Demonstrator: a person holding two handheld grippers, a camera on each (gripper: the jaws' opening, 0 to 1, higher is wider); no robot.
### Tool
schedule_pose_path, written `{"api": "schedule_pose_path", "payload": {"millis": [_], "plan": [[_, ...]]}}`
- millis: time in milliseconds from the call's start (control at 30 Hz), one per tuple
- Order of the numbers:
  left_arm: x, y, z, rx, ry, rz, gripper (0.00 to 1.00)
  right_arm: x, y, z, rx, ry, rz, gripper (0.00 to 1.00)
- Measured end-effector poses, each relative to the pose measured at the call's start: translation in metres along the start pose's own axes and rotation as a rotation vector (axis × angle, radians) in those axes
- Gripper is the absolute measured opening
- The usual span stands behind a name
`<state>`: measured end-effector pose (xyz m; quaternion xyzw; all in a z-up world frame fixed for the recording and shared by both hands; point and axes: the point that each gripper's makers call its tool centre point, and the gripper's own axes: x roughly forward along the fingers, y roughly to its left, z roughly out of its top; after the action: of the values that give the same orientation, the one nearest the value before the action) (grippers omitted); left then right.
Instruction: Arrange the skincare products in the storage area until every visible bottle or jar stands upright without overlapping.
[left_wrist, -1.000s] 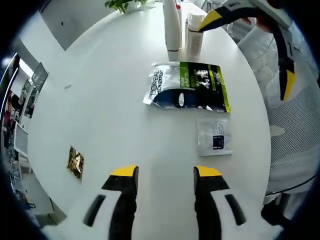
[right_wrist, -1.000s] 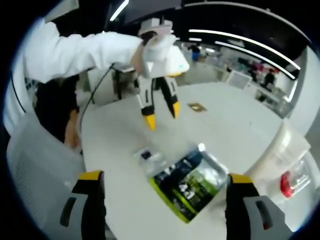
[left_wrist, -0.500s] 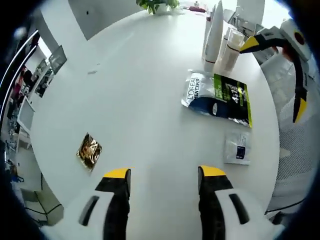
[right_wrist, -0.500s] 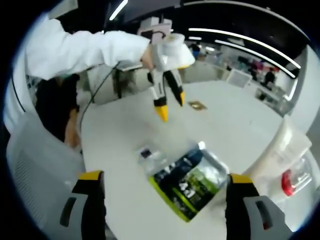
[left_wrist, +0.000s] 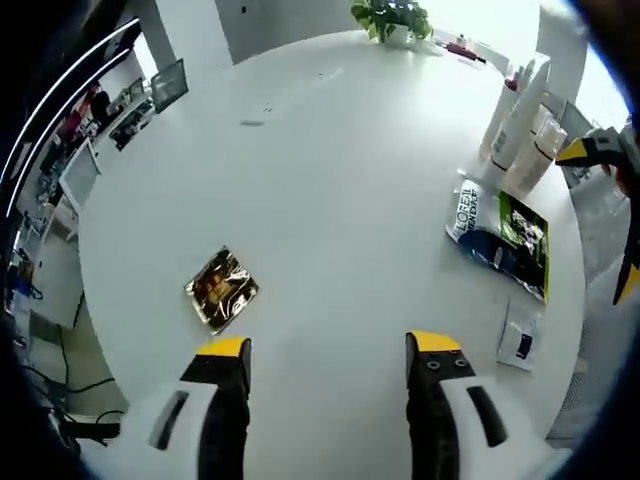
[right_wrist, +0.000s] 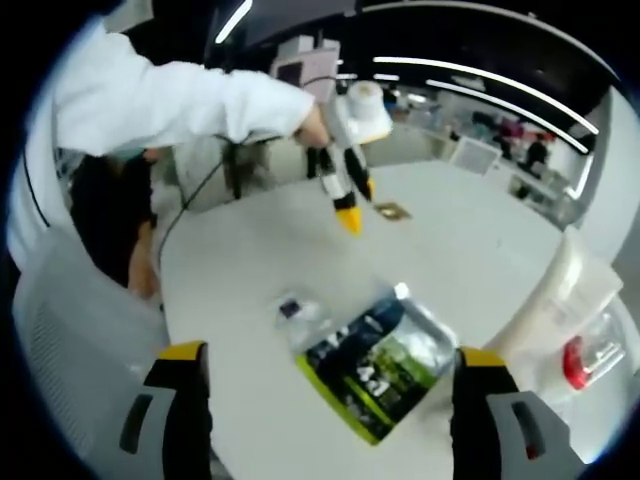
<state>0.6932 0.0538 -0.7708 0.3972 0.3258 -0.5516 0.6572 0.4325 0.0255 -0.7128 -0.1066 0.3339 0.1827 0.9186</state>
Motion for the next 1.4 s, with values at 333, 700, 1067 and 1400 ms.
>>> {"api": "schedule_pose_path", "payload": {"millis": [333,700,1067,1400], "plan": [[0.019,0.017,0.008,-0.134,-0.021,0.016,0.78,-0.002,0.001,-0.002,-0.004,0.007,0.0,0.99],[0.03,0.046,0.023,-0.328,-0.081,0.047,0.72,0.0,0.001,-0.002,-0.009,0.011,0.008,0.99],[0.04,0.055,0.011,-0.354,0.031,0.057,0.62,0.0,0.001,-0.001,-0.008,0.005,0.015,0.99],[0.05,0.066,0.014,-0.432,0.077,0.047,0.61,0.0,0.001,-0.001,-0.009,0.007,0.019,0.99]]}}
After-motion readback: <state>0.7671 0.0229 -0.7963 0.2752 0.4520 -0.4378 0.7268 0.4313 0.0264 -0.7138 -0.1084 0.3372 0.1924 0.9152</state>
